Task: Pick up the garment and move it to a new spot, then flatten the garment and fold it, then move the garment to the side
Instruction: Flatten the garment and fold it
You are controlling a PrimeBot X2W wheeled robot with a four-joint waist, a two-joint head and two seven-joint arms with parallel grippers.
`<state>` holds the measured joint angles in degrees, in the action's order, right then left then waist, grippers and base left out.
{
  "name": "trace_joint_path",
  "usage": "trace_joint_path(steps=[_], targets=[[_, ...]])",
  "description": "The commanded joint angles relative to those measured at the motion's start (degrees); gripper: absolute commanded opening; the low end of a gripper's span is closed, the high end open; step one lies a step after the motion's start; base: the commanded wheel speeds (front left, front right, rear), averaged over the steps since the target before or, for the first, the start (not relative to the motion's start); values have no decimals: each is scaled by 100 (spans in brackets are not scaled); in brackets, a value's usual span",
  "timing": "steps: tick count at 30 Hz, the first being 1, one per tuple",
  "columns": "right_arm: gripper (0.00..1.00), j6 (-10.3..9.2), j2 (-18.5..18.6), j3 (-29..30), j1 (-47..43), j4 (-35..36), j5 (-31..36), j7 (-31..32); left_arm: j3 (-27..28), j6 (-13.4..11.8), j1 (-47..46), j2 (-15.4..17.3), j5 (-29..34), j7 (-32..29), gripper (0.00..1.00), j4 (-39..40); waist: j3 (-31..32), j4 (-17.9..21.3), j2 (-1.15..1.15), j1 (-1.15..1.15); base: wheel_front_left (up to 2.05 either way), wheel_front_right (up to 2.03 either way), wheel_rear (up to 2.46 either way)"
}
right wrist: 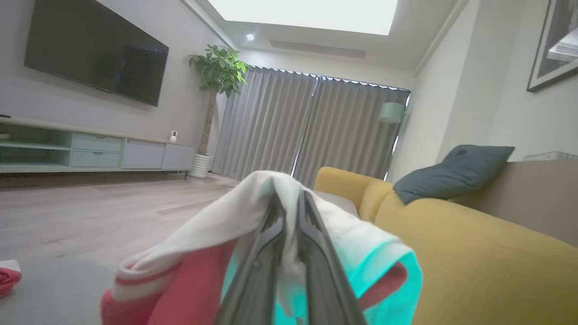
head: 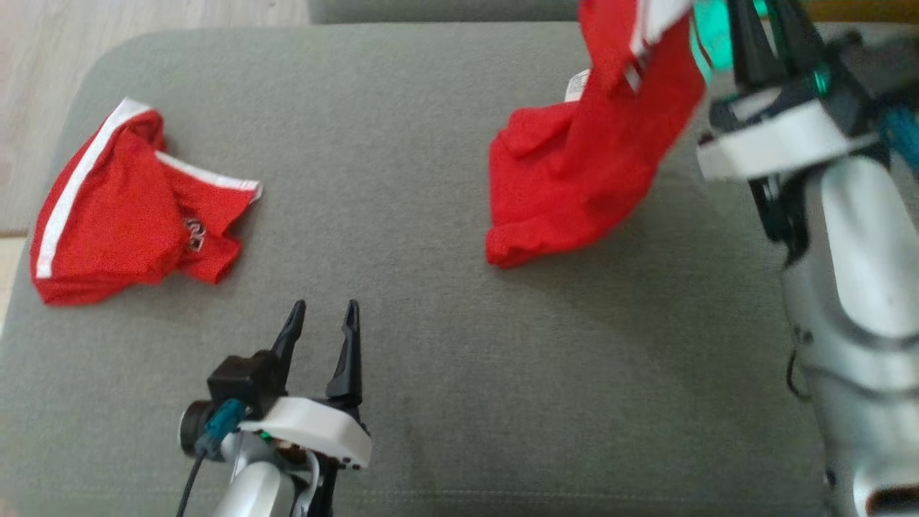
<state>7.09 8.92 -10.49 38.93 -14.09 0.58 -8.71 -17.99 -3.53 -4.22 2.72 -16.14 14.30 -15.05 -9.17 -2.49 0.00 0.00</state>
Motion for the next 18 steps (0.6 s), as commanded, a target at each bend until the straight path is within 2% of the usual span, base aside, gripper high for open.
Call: trace_joint_path(steps=[1,6,11,14,18], targets=[[0,40,-48,-141,344,124,-33,6,131,2,-245,16,-35,70,100,147,-119,-141,0,0,0,0,0],[0,40,-256,-303,1397,-306,-142,-261,-46,16,-387,16,-86,70,100,101,-266,-418,0,0,0,0,0],[0,40,-487,-23,2070,-618,-257,-539,-95,-30,-448,16,-110,70,100,104,-322,-564,0,0,0,0,0],[0,40,-505,300,2027,-801,-160,-594,-69,-59,-447,16,-94,70,100,131,-363,-543,0,0,0,0,0],[0,40,-219,699,1477,-1270,82,-607,-36,-56,-478,16,-66,70,100,134,-453,-422,0,0,0,0,0]])
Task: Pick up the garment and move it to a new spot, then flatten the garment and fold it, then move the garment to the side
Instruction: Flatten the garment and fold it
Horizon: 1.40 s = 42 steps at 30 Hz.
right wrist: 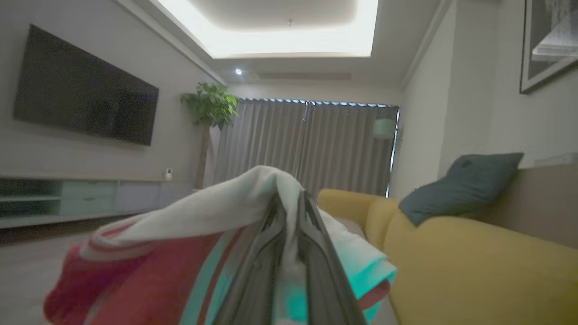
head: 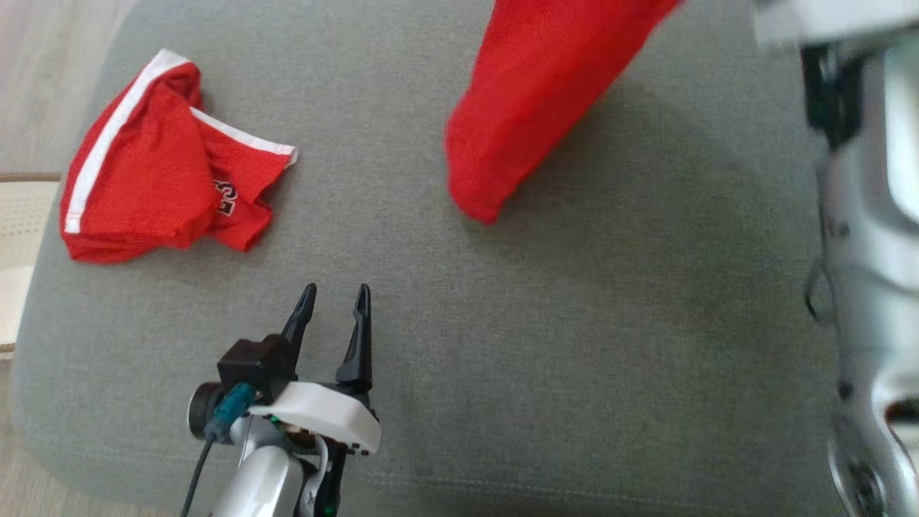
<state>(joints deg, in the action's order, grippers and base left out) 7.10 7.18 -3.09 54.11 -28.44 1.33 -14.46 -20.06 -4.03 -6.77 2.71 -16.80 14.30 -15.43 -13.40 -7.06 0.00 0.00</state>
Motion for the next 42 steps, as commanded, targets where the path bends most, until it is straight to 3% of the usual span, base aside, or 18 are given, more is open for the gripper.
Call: trace_joint_path(steps=[1,2,5,6,7,12,16,27,33,42], targets=[[0,39,43,91,-237,25,63,-19,163,0,-240,17,3,70,100,174,-52,67,0,0,0,0,0],[7,39,132,226,-445,-119,118,11,148,11,-259,17,17,70,100,174,-75,97,0,0,0,0,0],[44,39,338,636,-1065,-492,267,71,114,33,-318,17,38,70,100,152,-147,191,0,0,0,0,0],[84,39,379,781,-1268,-629,314,116,110,38,-337,17,50,70,100,138,-167,228,0,0,0,0,0],[100,39,410,934,-1445,-731,358,114,107,47,-360,17,65,70,100,121,-182,261,0,0,0,0,0],[100,39,288,1475,-2080,-811,530,19,162,78,-419,17,156,70,100,52,-188,449,0,0,0,0,0],[100,39,53,1558,-2422,-490,583,-37,219,102,-412,17,200,70,100,-15,-123,582,0,0,0,0,0],[100,39,-389,1023,-3392,532,338,-52,223,76,-390,17,10,70,100,-80,-20,808,0,0,0,0,0],[100,39,-427,656,-3557,756,-20,-53,164,114,-676,17,-175,70,100,-301,-228,1063,0,0,0,0,0],[100,39,-429,430,-3450,987,-320,-53,352,120,-1262,17,121,70,100,-972,-552,1533,0,0,0,0,0]])
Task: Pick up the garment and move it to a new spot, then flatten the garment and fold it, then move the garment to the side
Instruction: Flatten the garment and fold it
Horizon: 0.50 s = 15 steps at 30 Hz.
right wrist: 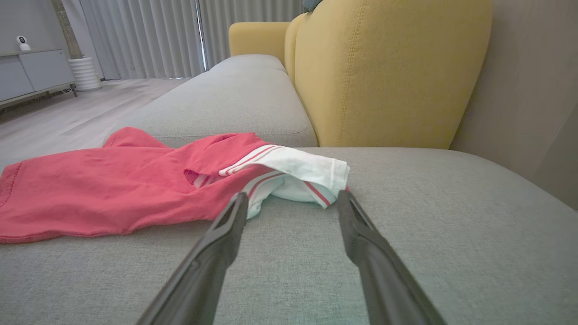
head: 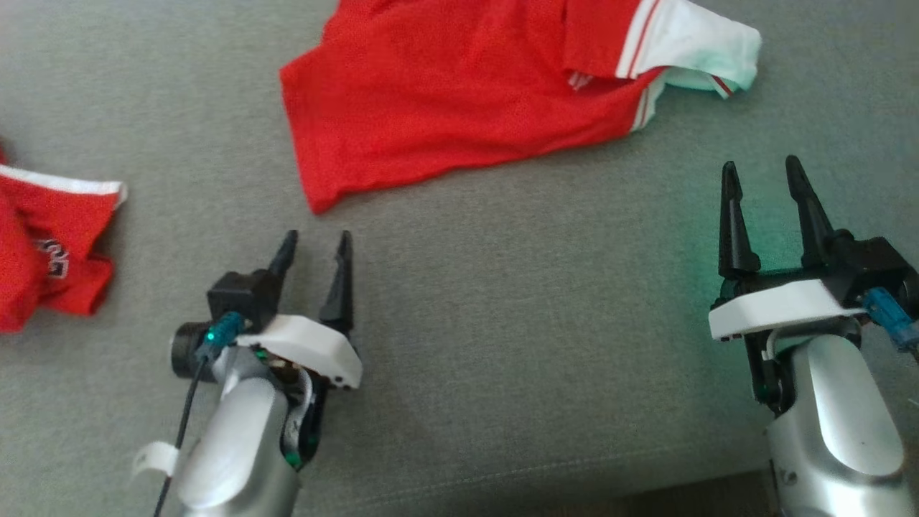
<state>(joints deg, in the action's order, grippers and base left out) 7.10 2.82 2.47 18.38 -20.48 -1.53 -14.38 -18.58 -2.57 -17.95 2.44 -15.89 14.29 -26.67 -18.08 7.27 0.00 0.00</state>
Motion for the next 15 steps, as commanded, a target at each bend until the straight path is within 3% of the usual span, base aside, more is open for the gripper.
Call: trace_joint_path(steps=[1,5,15], targets=[[100,39,7,-140,134,211,-53,-62,267,-45,-196,44,98,71,100,75,-111,150,0,0,0,0,0],[100,39,7,-155,161,265,-114,-62,573,-69,-344,45,232,71,100,-181,-197,316,0,0,0,0,0],[100,39,6,-136,154,299,-214,-62,863,162,-477,44,481,71,100,-281,-319,520,0,0,0,0,0]])
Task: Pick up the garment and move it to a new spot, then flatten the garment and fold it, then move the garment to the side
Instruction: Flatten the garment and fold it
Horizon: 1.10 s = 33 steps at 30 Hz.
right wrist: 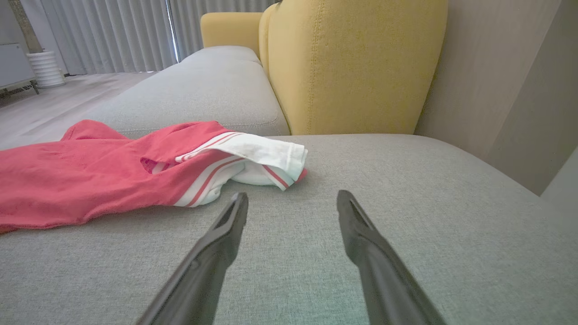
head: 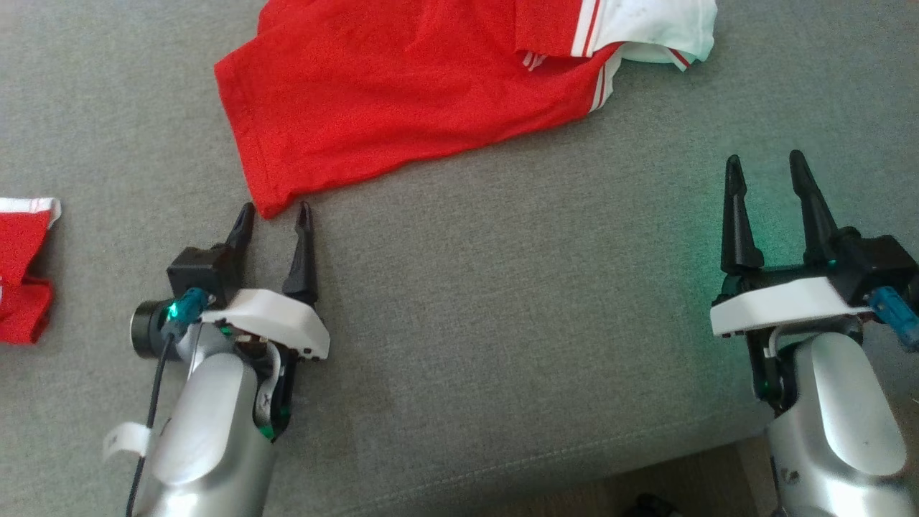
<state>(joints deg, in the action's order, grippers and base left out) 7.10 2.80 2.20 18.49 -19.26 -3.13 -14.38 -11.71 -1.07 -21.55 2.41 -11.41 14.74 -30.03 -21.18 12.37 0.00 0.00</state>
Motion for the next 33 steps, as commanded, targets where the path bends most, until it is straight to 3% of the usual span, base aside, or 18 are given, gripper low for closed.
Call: trace_joint_path(steps=[1,2,4,16,31,32,33], targets=[[100,39,9,-114,144,178,-65,-62,186,32,-130,47,47,26,83,40,-14,23,0,0,0,0,0],[100,39,9,-116,143,173,-79,-62,201,45,-144,47,57,26,47,27,-15,33,0,0,0,0,0],[100,39,9,-101,135,147,-126,-62,244,82,-154,47,87,26,0,34,12,44,0,0,0,0,0],[100,39,8,32,-23,-97,-179,-62,151,158,342,47,9,26,0,347,539,-293,0,0,0,0,0],[100,39,8,-38,-364,-356,-221,-62,356,-302,1295,47,-127,26,0,1395,1076,-712,0,0,0,0,0],[100,39,8,-65,-374,-376,-206,-62,371,-308,1324,47,-113,26,15,1366,1056,-740,0,0,0,0,0],[100,39,8,-95,-379,-395,-187,-62,386,-328,1350,47,-107,26,45,1302,1036,-770,0,0,0,0,0]])
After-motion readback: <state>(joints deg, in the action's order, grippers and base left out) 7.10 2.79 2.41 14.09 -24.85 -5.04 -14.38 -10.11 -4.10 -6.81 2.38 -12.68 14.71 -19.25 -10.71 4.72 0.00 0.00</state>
